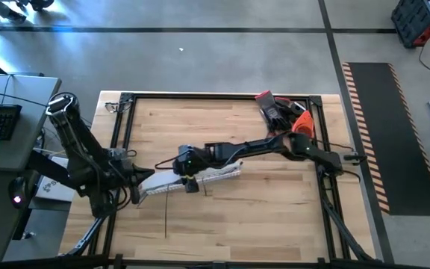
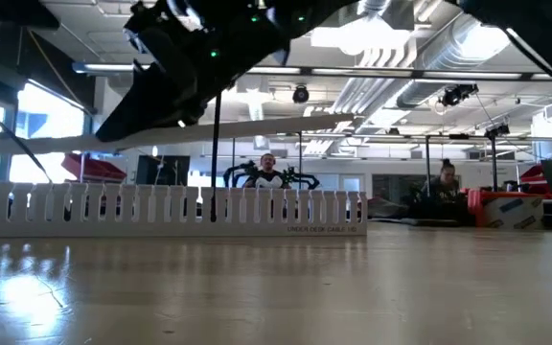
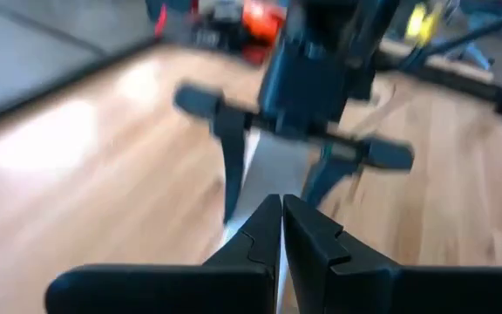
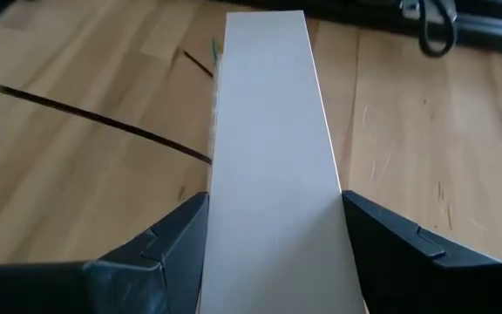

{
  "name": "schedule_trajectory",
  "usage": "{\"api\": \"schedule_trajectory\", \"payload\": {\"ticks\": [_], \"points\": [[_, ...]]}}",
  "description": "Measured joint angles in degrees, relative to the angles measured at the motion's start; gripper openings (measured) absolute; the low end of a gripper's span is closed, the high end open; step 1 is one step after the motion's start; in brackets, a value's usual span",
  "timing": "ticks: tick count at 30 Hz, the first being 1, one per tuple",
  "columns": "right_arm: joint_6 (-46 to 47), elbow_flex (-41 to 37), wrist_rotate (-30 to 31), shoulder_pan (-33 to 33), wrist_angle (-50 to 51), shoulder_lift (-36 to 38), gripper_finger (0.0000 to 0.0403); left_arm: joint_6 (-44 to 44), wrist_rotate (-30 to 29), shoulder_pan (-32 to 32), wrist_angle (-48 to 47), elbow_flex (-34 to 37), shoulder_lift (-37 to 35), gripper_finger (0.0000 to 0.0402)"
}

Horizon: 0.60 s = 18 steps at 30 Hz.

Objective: Ziptie cables
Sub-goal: Close the cable duct

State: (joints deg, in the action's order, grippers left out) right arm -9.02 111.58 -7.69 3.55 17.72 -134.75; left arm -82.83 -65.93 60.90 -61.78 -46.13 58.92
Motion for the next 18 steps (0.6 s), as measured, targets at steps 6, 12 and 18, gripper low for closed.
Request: {"api": "schedule_trajectory", "payload": {"ticks": [6,12,18], "points": [[3.6,6.5,0.0,0.2,5.1,-4.2,0.0211,-7.1,6.2,2.3,5.8,7.3,1.5,0.0000],[5.8,6.7,-0.2,0.1,5.8,-4.2,0.0211,-8.4,6.2,4.0,12.6,13.4,2.0,0.0000],[6.0,6.7,-2.0,0.1,6.7,-4.2,0.0211,-6.6,6.3,5.1,17.4,16.9,2.1,0.0000]]}}
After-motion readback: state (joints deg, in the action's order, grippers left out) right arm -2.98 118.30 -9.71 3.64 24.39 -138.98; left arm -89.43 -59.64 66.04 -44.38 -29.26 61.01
